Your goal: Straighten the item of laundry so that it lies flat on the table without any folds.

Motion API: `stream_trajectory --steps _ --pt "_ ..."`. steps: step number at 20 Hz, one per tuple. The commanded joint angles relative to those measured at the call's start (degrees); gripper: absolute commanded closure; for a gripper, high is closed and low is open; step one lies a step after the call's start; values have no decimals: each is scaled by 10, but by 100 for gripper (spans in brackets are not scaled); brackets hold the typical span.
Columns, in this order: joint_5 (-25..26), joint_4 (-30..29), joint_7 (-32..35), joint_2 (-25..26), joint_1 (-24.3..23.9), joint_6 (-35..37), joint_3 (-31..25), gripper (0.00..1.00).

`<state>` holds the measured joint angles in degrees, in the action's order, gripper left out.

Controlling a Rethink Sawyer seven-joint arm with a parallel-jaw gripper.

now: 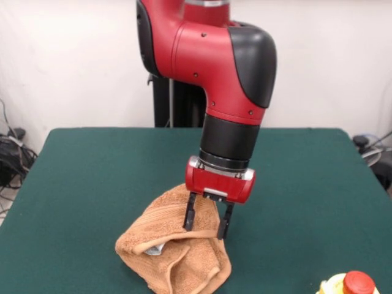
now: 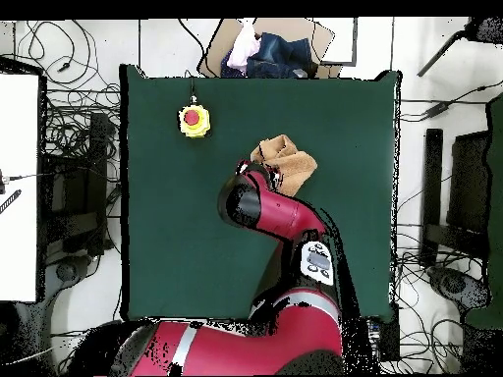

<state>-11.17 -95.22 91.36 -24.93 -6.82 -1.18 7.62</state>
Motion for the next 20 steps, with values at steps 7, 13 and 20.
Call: stream_trajectory --steps 7,13,20 --pt "16 -6 102 18 0 -24 -38 100" --pt "18 -6 101 16 -2 -27 -40 100" --pt "18 -10 105 16 -15 -26 -57 100"
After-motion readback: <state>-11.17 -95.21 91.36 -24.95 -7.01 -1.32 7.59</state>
